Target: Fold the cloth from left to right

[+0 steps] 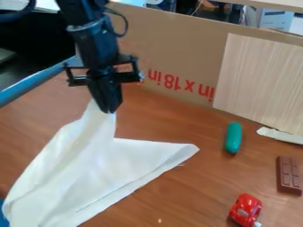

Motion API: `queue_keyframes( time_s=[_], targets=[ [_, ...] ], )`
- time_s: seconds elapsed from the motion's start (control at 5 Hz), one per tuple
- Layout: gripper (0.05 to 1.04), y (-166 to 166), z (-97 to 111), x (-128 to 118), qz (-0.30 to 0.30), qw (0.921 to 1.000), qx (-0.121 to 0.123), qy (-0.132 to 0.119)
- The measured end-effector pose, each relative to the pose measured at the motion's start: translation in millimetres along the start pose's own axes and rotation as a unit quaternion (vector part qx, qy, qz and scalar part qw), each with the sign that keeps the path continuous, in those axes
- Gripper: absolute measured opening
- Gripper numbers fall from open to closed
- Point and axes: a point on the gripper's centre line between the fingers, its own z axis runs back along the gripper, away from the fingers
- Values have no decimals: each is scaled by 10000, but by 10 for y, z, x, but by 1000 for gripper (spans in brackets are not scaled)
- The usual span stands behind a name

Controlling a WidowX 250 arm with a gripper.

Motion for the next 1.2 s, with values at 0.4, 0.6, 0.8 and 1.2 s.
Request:
queue_keyframes(
  time_s=[0.4,0.6,0.8,1.2],
  targets=[
    [65,-110,-196,152,143,9996,-65,227],
    [219,-128,-221,176,76,9994,-131,316],
    [445,-131,-197,139,25,9986,-289,453],
    [992,-53,33,63,-188,9955,-712,600]
  ],
)
